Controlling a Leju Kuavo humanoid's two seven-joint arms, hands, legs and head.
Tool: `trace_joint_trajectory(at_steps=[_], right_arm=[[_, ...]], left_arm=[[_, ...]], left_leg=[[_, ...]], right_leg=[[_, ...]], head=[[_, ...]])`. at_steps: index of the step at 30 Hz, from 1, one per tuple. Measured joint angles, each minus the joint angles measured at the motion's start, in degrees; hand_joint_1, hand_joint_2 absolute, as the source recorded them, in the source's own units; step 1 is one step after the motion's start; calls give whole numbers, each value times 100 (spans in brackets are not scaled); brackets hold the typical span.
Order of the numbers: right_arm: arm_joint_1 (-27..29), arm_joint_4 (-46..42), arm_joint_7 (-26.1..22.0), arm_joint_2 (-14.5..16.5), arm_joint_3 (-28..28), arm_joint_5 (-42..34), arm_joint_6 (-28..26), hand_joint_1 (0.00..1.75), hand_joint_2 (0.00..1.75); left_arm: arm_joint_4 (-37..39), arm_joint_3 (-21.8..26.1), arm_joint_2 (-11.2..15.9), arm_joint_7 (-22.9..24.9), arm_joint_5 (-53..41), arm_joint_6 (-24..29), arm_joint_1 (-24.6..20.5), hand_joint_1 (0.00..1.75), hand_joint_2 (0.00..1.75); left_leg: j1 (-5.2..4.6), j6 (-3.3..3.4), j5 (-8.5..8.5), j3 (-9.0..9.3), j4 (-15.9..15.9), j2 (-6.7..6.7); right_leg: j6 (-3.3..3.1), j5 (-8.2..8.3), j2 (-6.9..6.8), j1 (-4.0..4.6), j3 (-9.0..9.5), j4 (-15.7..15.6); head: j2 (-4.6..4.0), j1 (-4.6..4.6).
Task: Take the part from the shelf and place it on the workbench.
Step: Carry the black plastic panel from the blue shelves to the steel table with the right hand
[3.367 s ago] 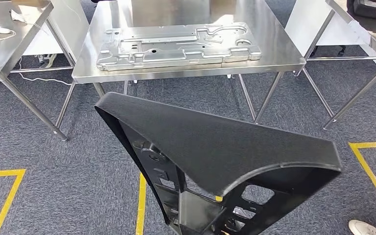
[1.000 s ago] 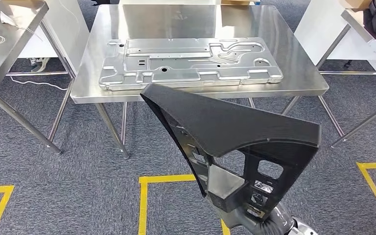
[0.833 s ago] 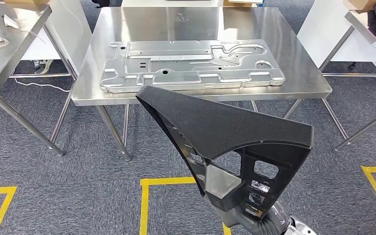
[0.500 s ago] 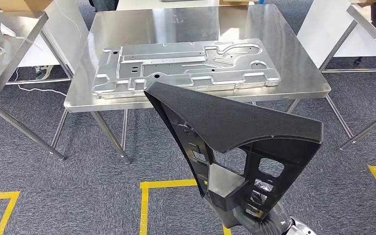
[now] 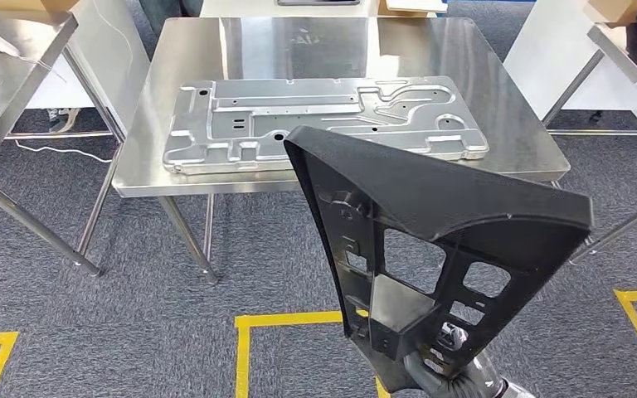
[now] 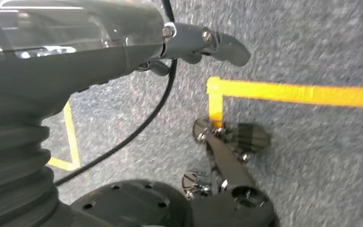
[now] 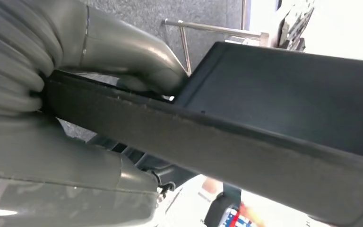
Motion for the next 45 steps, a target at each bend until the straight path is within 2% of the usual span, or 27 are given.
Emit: trace_joint_trajectory(at_steps=[1, 2, 3, 5, 6, 7, 9, 12, 13, 15, 16, 17, 18, 20, 22, 26, 27, 29, 31, 32, 33, 35, 37, 39, 42, 43, 45], right_arm=[[33, 0, 0, 0, -8, -3, 0, 175, 175], [61, -1, 0, 0, -15, -6, 0, 175, 175], [80, -4, 0, 0, -25, -7, 0, 175, 175], [105, -20, -1, 0, -48, -8, 0, 175, 175], [114, -33, -1, 0, -55, -9, 0, 175, 175], [126, -45, 0, 0, -59, -9, 0, 175, 175], [153, -62, 3, 0, -63, -9, -1, 175, 175], [181, -86, 4, 0, -64, -11, -2, 175, 175], [183, -90, 4, 0, -64, -13, -2, 175, 175], [182, -90, 5, 1, -62, -16, -2, 175, 175], [183, -89, 7, 2, -61, -16, -1, 175, 175], [184, -89, 7, 3, -60, -16, 1, 175, 175], [184, -88, 7, 4, -59, -16, 2, 175, 175], [181, -87, 8, 8, -58, -16, 5, 175, 175], [167, -86, 8, 11, -57, -15, 9, 175, 175], [131, -86, 10, 20, -55, -9, 22, 175, 175], [118, -86, 9, 22, -55, -10, 25, 175, 175], [90, -78, 10, 28, -57, -9, 36, 175, 175], [78, -60, 11, 38, -57, -9, 50, 175, 175], [78, -50, 11, 45, -57, -10, 56, 175, 175], [78, -44, 11, 50, -57, -10, 60, 175, 175], [75, -39, 10, 56, -58, -10, 63, 175, 175], [70, -36, 9, 62, -59, -12, 69, 175, 175], [75, -33, 9, 67, -60, -12, 75, 175, 175], [92, -33, 4, 77, -58, -11, 78, 175, 175], [93, -33, 1, 83, -57, -12, 79, 175, 175], [92, -33, -8, 99, -56, -14, 85, 175, 175]], left_arm=[[0, 0, 0, 3, -4, -1, 3, 0, 175], [0, 0, -1, 6, -7, -1, 7, 0, 175], [0, 0, -2, 9, -11, -2, 9, 0, 175], [1, 0, -5, 15, -18, -2, 11, 0, 175], [1, 0, -7, 16, -23, -2, 9, 0, 175], [1, 0, -8, 16, -27, -2, 6, 0, 175], [0, 0, -9, 17, -34, -2, 1, 0, 175], [-8, 0, -9, 16, -35, -2, -1, 0, 175], [-10, -1, -10, 16, -35, -3, -1, 0, 175], [-11, -1, -11, 17, -37, -5, 6, 0, 175], [-11, -1, -11, 19, -37, -6, 11, 0, 175], [-11, -1, -10, 19, -37, -4, 14, 0, 175], [-13, 0, -10, 19, -37, -4, 13, 0, 175], [-14, 0, -9, 19, -40, -3, 10, 0, 175], [-15, -1, -9, 19, -46, -4, 7, 0, 175], [-17, 0, -9, 17, -52, -4, 10, 0, 175], [-19, 0, -8, 11, -56, -2, 4, 0, 175], [-21, 0, -8, 1, -64, 2, -8, 0, 175], [-22, 0, -8, -2, -69, -2, -13, 0, 175], [-22, 0, -8, -2, -70, -3, -10, 0, 175], [-22, 1, -8, -1, -70, -3, -8, 0, 175], [-22, 1, -9, -2, -70, -3, -4, 0, 175], [-22, 2, -9, -3, -70, -3, -5, 0, 175], [-22, 2, -9, -2, -70, -4, -6, 0, 175], [-23, 3, -8, -2, -73, -5, -9, 0, 175], [-23, 4, -8, -3, -78, -5, -11, 0, 175], [-23, 9, -9, -3, -94, -7, -2, 0, 175]], left_leg=[[0, 4, -20, 18, 0, 1], [1, 2, -43, 46, 0, -2], [1, -5, -70, 85, 0, -7], [-2, -35, -132, 176, -3, -19], [-11, -61, -160, 204, -4, -24], [-20, -89, -180, 222, -12, -27], [-32, -151, -197, 248, -52, -27], [-40, -226, -317, 262, 80, -17], [-41, -239, -444, 152, 343, -14], [-39, -246, -735, -254, 1120, -10], [-37, -248, -800, -439, 1425, -11], [-36, -249, -752, -539, 1535, -10], [-34, -249, -589, -531, 1412, -10], [-26, -243, -129, -282, 713, -10], [-27, -210, 84, -77, 152, -15], [-35, -81, 39, -46, 31, -19], [-22, -50, 31, -27, 15, -16], [-7, -2, 12, 7, -4, -5], [-8, 18, -15, 22, -4, 2], [-8, 21, -32, 38, -4, 1], [-8, 18, -54, 66, -4, -4], [-8, -3, -107, 143, -6, -16], [-25, -53, -156, 191, -11, -26], [-37, -115, -177, 210, -46, -26], [-45, -203, -239, 253, -12, -14], [-49, -220, -333, 186, 175, -11], [-45, -232, -623, -165, 889, -7]], right_leg=[[4, -22, 0, -1, -195, 261], [5, 78, 0, -1, -288, 311], [2, 290, 0, -1, -266, 129], [-15, 783, -3, 5, -2, -615], [-28, 918, -4, 16, 124, -937], [-39, 967, -3, 28, 199, -1127], [-75, 926, 4, 48, 232, -1220], [-161, 902, 2, -1, 344, -1300], [-194, 887, -4, -13, 394, -1322], [-243, 840, -12, -3, 456, -1326], [-254, 815, -10, 1, 484, -1324], [-253, 789, -6, 2, 517, -1324], [-244, 759, 0, 0, 560, -1323], [-207, 682, 8, -6, 663, -1319], [-150, 615, 11, 13, 707, -1295], [-65, 564, 10, 20, 708, -1298], [-46, 499, 8, 15, 665, -1192], [-15, 249, 3, 5, 366, -632], [-2, 33, 3, -1, -105, 108], [1, 59, 3, -2, -259, 288], [0, 205, 3, -2, -303, 244], [-15, 706, 0, -1, -97, -413], [-39, 977, -6, 24, 149, -1041], [-70, 947, -2, 53, 220, -1213], [-148, 922, 4, 18, 304, -1298], [-180, 911, -1, 3, 352, -1326], [-238, 864, -10, 4, 433, -1341]], head=[[0, 1], [0, 1], [0, 2], [0, 1], [0, 2], [0, 2], [0, 2], [0, -8], [0, -12], [0, -15], [-1, -16], [-1, -16], [-1, -17], [-1, -17], [-1, -15], [-1, -9], [-1, -8], [-1, -5], [0, -5], [0, -5], [-1, -5], [-1, -5], [0, -3], [0, 2], [-1, -1], [-1, -5], [-1, -13]])
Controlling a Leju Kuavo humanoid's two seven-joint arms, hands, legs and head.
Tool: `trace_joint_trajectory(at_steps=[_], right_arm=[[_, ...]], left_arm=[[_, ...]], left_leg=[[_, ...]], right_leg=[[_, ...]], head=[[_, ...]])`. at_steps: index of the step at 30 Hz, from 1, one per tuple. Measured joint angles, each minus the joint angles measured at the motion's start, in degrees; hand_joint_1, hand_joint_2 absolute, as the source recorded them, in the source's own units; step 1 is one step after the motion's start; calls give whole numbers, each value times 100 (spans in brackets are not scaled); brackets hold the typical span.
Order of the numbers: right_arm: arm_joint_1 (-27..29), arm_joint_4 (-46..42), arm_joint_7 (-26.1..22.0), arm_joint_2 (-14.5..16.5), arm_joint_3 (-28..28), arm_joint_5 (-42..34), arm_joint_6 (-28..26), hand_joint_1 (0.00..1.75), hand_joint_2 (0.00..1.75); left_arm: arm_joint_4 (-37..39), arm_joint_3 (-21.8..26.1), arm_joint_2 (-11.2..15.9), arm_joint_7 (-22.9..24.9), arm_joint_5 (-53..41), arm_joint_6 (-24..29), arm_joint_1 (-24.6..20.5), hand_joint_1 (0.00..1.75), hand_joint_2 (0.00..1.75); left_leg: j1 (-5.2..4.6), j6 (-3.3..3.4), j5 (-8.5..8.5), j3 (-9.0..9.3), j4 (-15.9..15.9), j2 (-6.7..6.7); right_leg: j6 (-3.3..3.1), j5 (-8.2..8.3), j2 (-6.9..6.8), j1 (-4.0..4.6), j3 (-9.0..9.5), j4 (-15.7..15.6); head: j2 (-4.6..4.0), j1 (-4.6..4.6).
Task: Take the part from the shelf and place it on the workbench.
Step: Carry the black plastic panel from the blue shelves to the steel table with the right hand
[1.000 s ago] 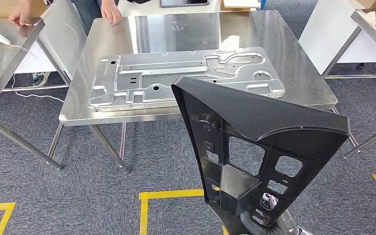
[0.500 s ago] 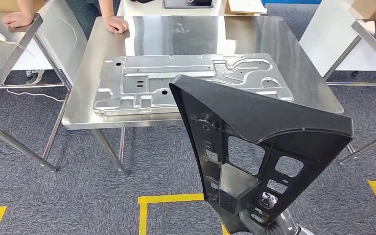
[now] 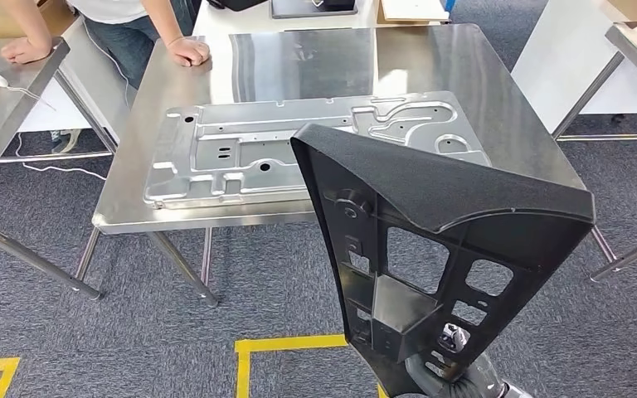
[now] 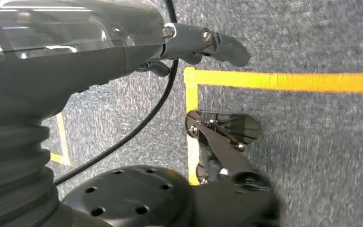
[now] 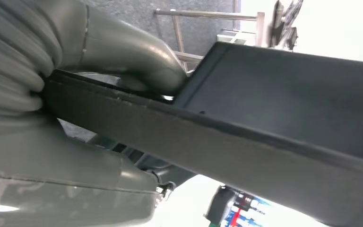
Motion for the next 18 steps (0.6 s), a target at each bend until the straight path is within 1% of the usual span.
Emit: trace_joint_trajectory(at_steps=[1, 2, 3, 4, 5, 6, 7, 8, 10, 12, 13, 14, 16, 17, 18], right_arm=[[2, 0, -2, 8, 1, 1, 4, 175, 175], [9, 0, -3, 15, 1, 2, 8, 175, 175], [16, 0, -6, 22, 2, 2, 11, 175, 175], [23, 0, -9, 29, 2, 3, 11, 175, 175], [27, 0, -13, 38, 2, 3, 11, 175, 175], [27, 1, -19, 45, 1, 3, 11, 175, 175], [26, 1, -23, 52, 0, 3, 11, 175, 175], [25, 2, -28, 58, 0, 4, 12, 175, 175], [24, 2, -35, 66, 0, 5, 16, 175, 175], [22, 2, -42, 72, -2, 4, 20, 175, 175], [18, 2, -45, 74, -4, 3, 22, 175, 175], [15, 2, -49, 75, -6, 2, 23, 175, 175], [14, 3, -53, 81, -5, 1, 26, 175, 175], [16, 6, -53, 84, -4, 1, 26, 175, 175], [17, 9, -52, 87, -4, 1, 27, 175, 175]], left_arm=[[1, 7, 1, 1, -8, 0, 8, 0, 175], [1, 17, 1, 1, -14, 0, 14, 0, 175], [1, 30, 2, 1, -17, 1, 16, 0, 175], [1, 47, 3, 1, -24, 1, 16, 0, 175], [1, 62, 5, 1, -31, 1, 14, 0, 175], [1, 75, 7, 1, -38, 1, 13, 0, 175], [1, 85, 8, 0, -43, 1, 9, 0, 175], [1, 91, 9, -1, -48, 1, 8, 0, 175], [1, 102, 9, -5, -60, 1, 10, 0, 175], [-2, 119, 10, -12, -73, 3, 14, 0, 175], [-4, 127, 11, -14, -78, 5, 9, 0, 175], [-7, 132, 12, -17, -81, 7, 3, 0, 175], [-9, 137, 13, -18, -89, 7, -4, 0, 175], [-10, 138, 13, -17, -93, 6, -1, 0, 175], [-10, 139, 13, -17, -96, 6, 3, 0, 175]], left_leg=[[2, -4, -112, -208, 369, 0], [3, -7, -134, -359, 599, 0], [5, -7, -38, -413, 613, 0], [7, -6, 166, -363, 401, 0], [10, -2, 424, -245, 44, 0], [12, 5, 619, -116, -310, 0], [11, 24, 731, -6, -601, -2], [7, 46, 758, 50, -762, -5], [-4, 111, 695, 73, -844, -13], [13, 173, 675, 93, -868, -12], [28, 202, 664, 113, -881, -8], [37, 226, 649, 135, -889, -3], [37, 254, 609, 169, -892, 3], [36, 257, 584, 192, -892, 3], [36, 257, 555, 227, -892, 0]], right_leg=[[-15, -27, 0, 5, 32, 1], [-21, -57, 3, 8, 69, 2], [-16, -89, 7, 7, 112, 3], [-5, -126, 12, 5, 168, 4], [12, -170, 16, 2, 226, 5], [38, -217, 18, 9, 273, 14], [65, -258, 20, 21, 300, 27], [92, -284, 20, 32, 306, 33], [133, -307, 22, 40, 304, 20], [170, -361, 17, 31, 297, 66], [189, -439, 14, 27, 225, 217], [206, -556, 11, 21, 76, 492], [227, -798, 11, 7, -396, 1249], [232, -832, 11, 1, -609, 1537], [236, -753, 10, -2, -731, 1633]], head=[[1, -1], [1, 0], [1, 1], [1, 1], [1, 1], [1, 1], [1, 1], [1, 3], [1, 5], [1, 6], [1, 7], [1, 9], [1, 11], [1, 12], [1, 12]])
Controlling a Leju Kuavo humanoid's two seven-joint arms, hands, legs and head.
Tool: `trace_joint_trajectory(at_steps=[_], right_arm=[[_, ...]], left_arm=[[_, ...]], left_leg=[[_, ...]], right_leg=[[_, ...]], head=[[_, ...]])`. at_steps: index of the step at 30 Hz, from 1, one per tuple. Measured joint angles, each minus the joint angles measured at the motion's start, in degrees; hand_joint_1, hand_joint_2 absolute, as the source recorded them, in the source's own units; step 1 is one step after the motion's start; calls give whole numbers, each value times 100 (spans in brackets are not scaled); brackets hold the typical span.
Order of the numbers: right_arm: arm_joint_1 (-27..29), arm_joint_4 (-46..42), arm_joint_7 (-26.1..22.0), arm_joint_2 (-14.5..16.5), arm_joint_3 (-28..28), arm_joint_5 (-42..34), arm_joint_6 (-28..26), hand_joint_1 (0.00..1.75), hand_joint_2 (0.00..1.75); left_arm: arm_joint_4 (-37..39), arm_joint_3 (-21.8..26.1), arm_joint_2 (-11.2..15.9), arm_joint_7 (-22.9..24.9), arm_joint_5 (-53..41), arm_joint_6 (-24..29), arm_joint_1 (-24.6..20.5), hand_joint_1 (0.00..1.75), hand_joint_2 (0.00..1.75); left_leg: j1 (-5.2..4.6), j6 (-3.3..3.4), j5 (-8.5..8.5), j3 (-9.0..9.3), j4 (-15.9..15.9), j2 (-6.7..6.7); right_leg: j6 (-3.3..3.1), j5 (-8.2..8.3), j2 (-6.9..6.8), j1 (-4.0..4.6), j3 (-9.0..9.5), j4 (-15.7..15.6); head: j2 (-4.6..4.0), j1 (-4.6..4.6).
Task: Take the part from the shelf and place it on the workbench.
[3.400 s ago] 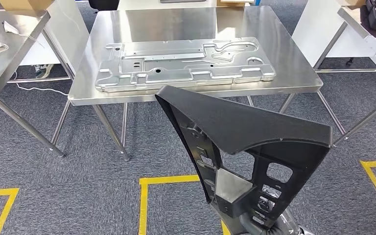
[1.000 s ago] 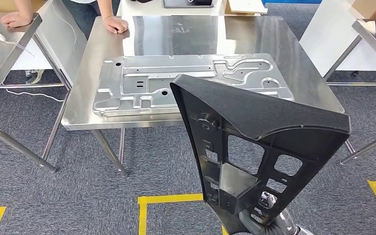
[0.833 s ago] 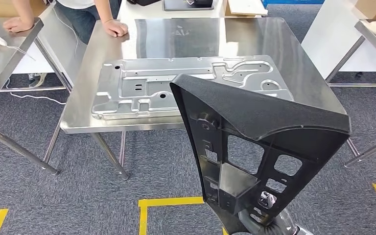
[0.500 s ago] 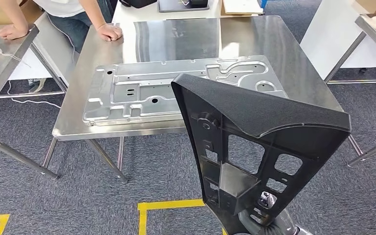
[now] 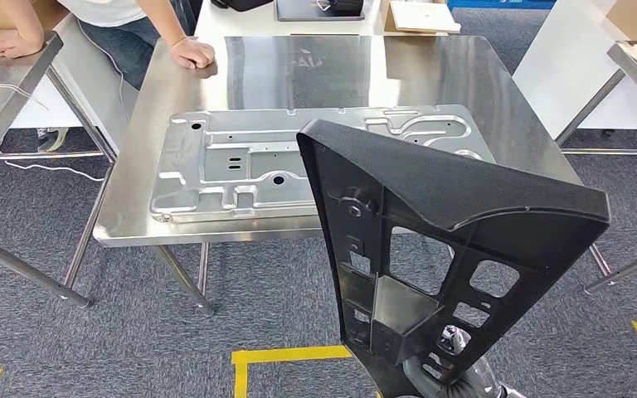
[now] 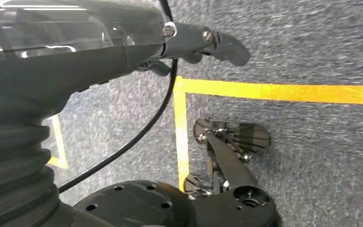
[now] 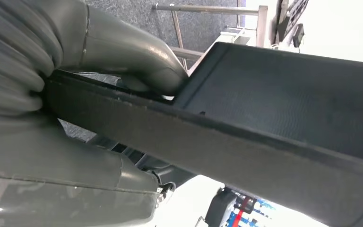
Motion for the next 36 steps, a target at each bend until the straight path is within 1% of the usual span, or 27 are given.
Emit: trace_joint_trajectory(at_steps=[1, 3, 4, 5, 7, 9, 10, 11, 13, 14, 15, 16, 18, 19, 20, 24, 25, 26, 28, 29, 30, 31, 32, 33, 34, 35, 36], right_arm=[[-1, 3, 1, 3, -1, -1, 0, 175, 175], [-10, 8, 0, 7, -1, -1, 2, 175, 175], [-22, 13, -1, 10, -1, -2, 4, 175, 175], [-37, 20, -2, 14, 0, -5, 7, 175, 175], [-60, 41, -6, 21, -1, -17, 12, 175, 175], [-69, 57, -12, 31, -2, -32, 37, 175, 175], [-84, 68, -15, 39, -1, -40, 57, 175, 175], [-108, 80, -18, 48, 1, -47, 80, 175, 175], [-156, 115, -21, 66, 1, -57, 106, 175, 175], [-167, 133, -21, 73, 1, -60, 111, 175, 175], [-170, 152, -21, 79, 1, -61, 113, 175, 175], [-172, 170, -21, 85, 1, -61, 115, 175, 175], [-185, 205, -22, 99, 1, -64, 122, 175, 175], [-199, 218, -24, 104, 1, -67, 128, 175, 175], [-215, 229, -27, 109, -1, -70, 140, 175, 175], [-296, 264, -39, 121, -7, -79, 192, 175, 175], [-318, 271, -43, 122, -13, -80, 197, 175, 175], [-339, 276, -47, 123, -25, -82, 203, 175, 175], [-366, 291, -53, 125, -49, -87, 215, 175, 175], [-371, 304, -53, 126, -62, -89, 220, 175, 175], [-371, 317, -53, 126, -71, -91, 224, 175, 175], [-372, 327, -53, 126, -78, -93, 227, 175, 175], [-372, 334, -53, 126, -84, -94, 228, 175, 175], [-373, 336, -53, 126, -88, -95, 229, 175, 175], [-372, 338, -54, 126, -91, -96, 233, 175, 175], [-371, 339, -55, 127, -94, -98, 236, 175, 175], [-363, 340, -56, 127, -97, -99, 240, 175, 175]], left_arm=[[0, 1, 0, 0, -1, -1, 4, 0, 175], [1, 3, 0, 1, -1, -1, 7, 0, 175], [1, 5, 0, 1, -1, -1, 5, 0, 175], [1, 7, 0, 2, -1, -1, 3, 0, 175], [0, 16, 1, 3, -4, -1, -1, 0, 175], [-5, 28, 4, 2, -12, -2, -2, 0, 175], [-9, 35, 7, 1, -15, -3, -4, 0, 175], [-12, 42, 9, -1, -20, -4, -6, 0, 175], [-13, 65, 13, -1, -25, -5, 1, 0, 175], [-13, 77, 14, -1, -27, -5, 8, 0, 175], [-13, 86, 16, 0, -27, -4, 13, 0, 175], [-13, 92, 19, 0, -27, -4, 14, 0, 175], [-14, 98, 24, -1, -31, -4, 12, 0, 175], [-14, 102, 25, -2, -34, -4, 10, 0, 175], [-14, 106, 26, -3, -38, -4, 7, 0, 175], [-16, 134, 29, -12, -44, -3, 5, 0, 175], [-20, 140, 32, -18, -45, -1, 2, 0, 175], [-24, 146, 33, -26, -46, 1, -5, 0, 175], [-32, 160, 36, -45, -48, 1, -14, 0, 175], [-33, 169, 36, -54, -49, 1, -15, 0, 175], [-34, 176, 37, -59, -49, 0, -14, 0, 175], [-35, 181, 37, -61, -49, -1, -11, 0, 175], [-35, 182, 37, -63, -49, -1, -10, 0, 175], [-35, 183, 37, -67, -52, -2, -9, 0, 175], [-35, 184, 37, -73, -57, -3, -10, 0, 175], [-36, 185, 37, -79, -67, -4, -14, 0, 175], [-37, 185, 38, -84, -77, -5, -17, 0, 175]], left_leg=[[1, -5, -33, 47, 0, -6], [-1, -32, -106, 158, -4, -19], [-9, -58, -141, 194, -6, -25], [-17, -85, -165, 215, -13, -26], [-28, -146, -188, 237, -53, -19], [-35, -207, -219, 277, -58, -8], [-38, -230, -282, 243, 60, -5], [-40, -245, -394, 135, 308, -2], [-35, -253, -681, -272, 1075, -1], [-33, -256, -764, -478, 1411, -1], [-32, -258, -738, -608, 1572, -1], [-29, -259, -585, -632, 1496, 0], [-19, -255, -79, -409, 800, 1], [-18, -248, 93, -268, 428, -1], [-20, -229, 173, -176, 187, -4], [-28, -97, 117, -136, 44, -11], [-15, -65, 111, -121, 27, -7], [-1, -37, 103, -101, 12, -3], [3, -1, 73, -73, 2, 6], [3, 8, 53, -57, 2, 6], [4, 10, 31, -34, 2, 5], [5, 7, 4, -1, 2, 0], [7, 0, -27, 44, 2, -7], [9, -14, -61, 95, 0, -14], [0, -39, -98, 138, 0, -21], [-7, -68, -129, 166, -3, -26], [-16, -98, -152, 182, -12, -28]], right_leg=[[-1, 185, 0, -1, -13, -119], [-12, 679, -2, 3, 217, -808], [-25, 825, -4, 16, 349, -1146], [-38, 888, -5, 29, 436, -1367], [-76, 845, -4, 55, 484, -1496], [-129, 826, -1, 24, 534, -1541], [-163, 813, -4, 7, 580, -1570], [-198, 796, -8, -8, 630, -1593], [-248, 741, -15, 0, 706, -1600], [-257, 713, -14, 3, 739, -1599], [-256, 682, -11, 3, 779, -1599], [-247, 647, -6, 0, 830, -1598], [-211, 559, 1, -8, 952, -1593], [-183, 512, 4, 1, 996, -1580], [-155, 479, 5, 12, 1019, -1573], [-71, 424, 5, 20, 1027, -1593], [-52, 371, 3, 16, 990, -1508], [-34, 272, 1, 11, 883, -1303], [-11, 9, -2, 0, 453, -575], [-4, -74, -2, -4, 208, -210], [-1, -58, -2, -6, 31, 5], [0, 69, -2, -6, -45, 9], [-3, 300, -2, -6, -6, -213], [-10, 578, -3, -5, 113, -589], [-20, 777, -5, 5, 246, -958], [-32, 891, -8, 17, 363, -1258], [-44, 918, -8, 30, 430, -1430]], head=[[0, 0], [0, 0], [0, 2], [0, 4], [0, 7], [0, 3], [0, 1], [0, -2], [0, -4], [-1, -4], [-1, -4], [-1, -4], [0, -4], [0, -5], [0, -4], [-1, -2], [-1, -1], [0, 1], [0, 1], [0, 1], [0, 0], [0, 0], [0, 0], [0, 1], [0, 1], [0, 1], [0, 1]])
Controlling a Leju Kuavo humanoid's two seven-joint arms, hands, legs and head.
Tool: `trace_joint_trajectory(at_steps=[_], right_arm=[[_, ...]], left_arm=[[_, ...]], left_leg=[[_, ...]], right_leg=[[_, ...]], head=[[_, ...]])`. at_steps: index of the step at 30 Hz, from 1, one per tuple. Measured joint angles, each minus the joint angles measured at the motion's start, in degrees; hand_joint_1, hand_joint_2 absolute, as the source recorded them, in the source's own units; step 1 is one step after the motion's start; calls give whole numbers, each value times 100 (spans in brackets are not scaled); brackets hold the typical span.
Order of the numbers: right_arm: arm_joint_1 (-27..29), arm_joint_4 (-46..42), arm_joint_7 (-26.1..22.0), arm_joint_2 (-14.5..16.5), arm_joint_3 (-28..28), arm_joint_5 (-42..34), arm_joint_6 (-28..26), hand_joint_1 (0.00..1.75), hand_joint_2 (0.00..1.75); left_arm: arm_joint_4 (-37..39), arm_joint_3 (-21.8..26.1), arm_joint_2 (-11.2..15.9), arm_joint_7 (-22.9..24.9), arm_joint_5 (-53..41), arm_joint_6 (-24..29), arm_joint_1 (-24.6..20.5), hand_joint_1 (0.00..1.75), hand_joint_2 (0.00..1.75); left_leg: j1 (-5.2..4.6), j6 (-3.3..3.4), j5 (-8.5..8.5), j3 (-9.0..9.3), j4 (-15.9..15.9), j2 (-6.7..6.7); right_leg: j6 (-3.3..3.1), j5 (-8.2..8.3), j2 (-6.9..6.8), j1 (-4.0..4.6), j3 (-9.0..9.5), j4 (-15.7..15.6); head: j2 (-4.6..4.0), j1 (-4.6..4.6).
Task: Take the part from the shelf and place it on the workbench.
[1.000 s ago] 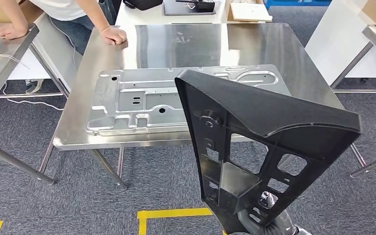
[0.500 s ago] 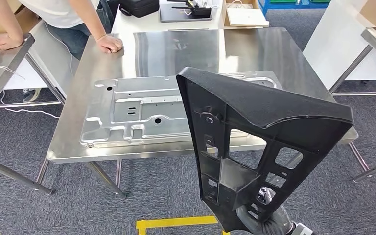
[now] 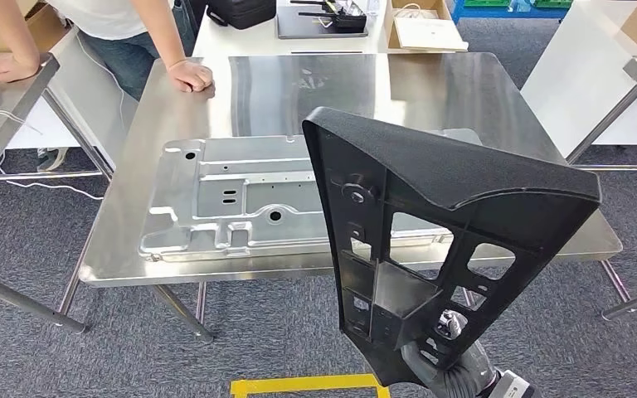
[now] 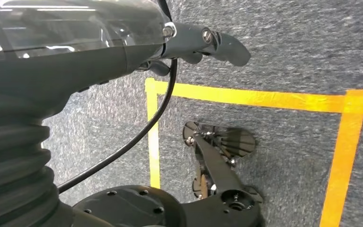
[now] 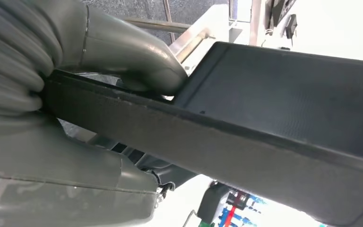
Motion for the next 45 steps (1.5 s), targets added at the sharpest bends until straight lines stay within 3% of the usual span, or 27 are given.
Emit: trace_joint_trajectory(at_steps=[3, 5, 8, 9, 10, 11, 13, 14, 16, 19, 20, 21, 23, 24, 25, 26, 28, 30, 34, 37, 45], right_arm=[[58, -2, -17, 2, -21, 4, 7, 175, 175], [91, -7, -35, 7, -37, 18, 4, 175, 175], [123, -8, -43, 16, -46, 38, -9, 175, 175], [142, -8, -43, 21, -46, 43, -13, 175, 175], [160, -8, -42, 26, -46, 48, -15, 175, 175], [175, -8, -42, 30, -46, 56, -17, 175, 175], [187, -8, -42, 39, -46, 71, -19, 175, 175], [186, -9, -42, 42, -46, 78, -22, 175, 175], [180, -11, -42, 52, -41, 88, -32, 175, 175], [172, -15, -42, 67, -36, 117, -48, 175, 175], [170, -18, -42, 69, -37, 127, -56, 175, 175], [169, -20, -43, 71, -39, 134, -63, 175, 175], [170, -22, -44, 73, -43, 140, -73, 175, 175], [172, -22, -44, 73, -47, 142, -79, 175, 175], [174, -23, -46, 73, -54, 145, -90, 175, 175], [174, -26, -51, 73, -68, 153, -114, 175, 175], [173, -60, -69, 70, -126, 186, -184, 175, 175], [160, -150, -98, 45, -248, 242, -275, 175, 175], [30, -444, -65, -78, -758, 171, -238, 175, 175], [-272, -620, 108, -212, -1260, 24, -5, 175, 175], [-1818, -694, 1068, -994, -2445, 247, 474, 175, 175]], left_arm=[[-1, 2, 5, -14, -29, -2, -10, 0, 175], [-2, 4, 8, -27, -47, -5, -19, 0, 175], [-2, 12, 10, -32, -65, -9, -13, 0, 175], [-1, 20, 10, -31, -67, -9, -8, 0, 175], [-1, 31, 10, -31, -68, -9, -6, 0, 175], [-2, 40, 11, -31, -69, -9, -5, 0, 175], [-2, 52, 13, -32, -72, -9, -6, 0, 175], [-1, 54, 14, -32, -74, -9, -8, 0, 175], [0, 57, 15, -32, -75, -9, -10, 0, 175], [-1, 66, 18, -31, -75, -7, -7, 0, 175], [-1, 70, 21, -31, -75, -5, -11, 0, 175], [-2, 74, 23, -32, -76, -4, -14, 0, 175], [-3, 79, 27, -35, -81, -3, -20, 0, 175], [-2, 82, 29, -36, -84, -4, -18, 0, 175], [-2, 84, 30, -37, -88, -4, -15, 0, 175], [-1, 85, 31, -37, -93, -5, -11, 0, 175], [-1, 86, 30, -42, -104, -8, -8, 0, 175], [0, 89, 28, -71, -119, -21, -13, 0, 175], [0, 94, 27, -137, -170, -63, -17, 0, 175], [1, 95, 15, -153, -204, -80, -21, 0, 175], [2, 119, -23, -184, -339, -87, -47, 0, 175]], left_leg=[[-8, -87, -37, 56, -56, 10], [-13, -127, -177, -3, 180, 20], [-12, -140, -586, -557, 1260, 25], [-11, -142, -613, -728, 1515, 25], [-10, -142, -530, -812, 1571, 25], [-8, -142, -330, -791, 1396, 26], [-1, -137, 151, -559, 681, 27], [-2, -122, 279, -445, 372, 25], [-17, -71, 286, -359, 130, 20], [-12, 34, 245, -333, 75, 17], [0, 65, 236, -310, 59, 20], [9, 90, 223, -287, 47, 25], [11, 119, 184, -253, 41, 30], [11, 125, 160, -232, 41, 30], [11, 125, 132, -200, 41, 27], [11, 122, 101, -156, 41, 22], [12, 104, 32, -48, 35, 8], [-4, 60, -21, 10, 27, -2], [-48, 47, -45, 50, -22, 14], [-50, 40, -38, 97, -86, 18], [-50, 0, -15, 127, -118, 15]], right_leg=[[-59, -73, 8, -1, 69, -106], [-125, -104, 2, -32, 166, -160], [-195, -189, -7, -34, 297, -181], [-198, -223, -4, -32, 338, -180], [-194, -259, 1, -33, 386, -179], [-183, -300, 7, -36, 446, -177], [-142, -393, 16, -37, 563, -170], [-113, -440, 19, -29, 593, -159], [-58, -494, 22, -10, 602, -160], [-2, -545, 19, -20, 610, -148], [16, -617, 16, -25, 549, -15], [31, -733, 14, -30, 408, 250], [45, -991, 12, -33, -62, 1012], [46, -1039, 12, -33, -284, 1319], [46, -979, 12, -32, -419, 1441], [41, -806, 12, -31, -446, 1346], [12, -291, 11, -20, -236, 660], [-24, -25, 7, 13, -12, 65], [3, -44, 19, 12, 72, -114], [-16, -64, 24, 14, 89, -114], [-27, -66, 25, 13, 111, -113]], head=[[-1, -2], [-1, -9], [0, -15], [0, -15], [0, -15], [0, -16], [0, -15], [0, -15], [0, -10], [0, -7], [0, -7], [0, -6], [0, -5], [0, -5], [0, -5], [0, -5], [0, -5], [0, 3], [0, 10], [0, 10], [0, 10]])
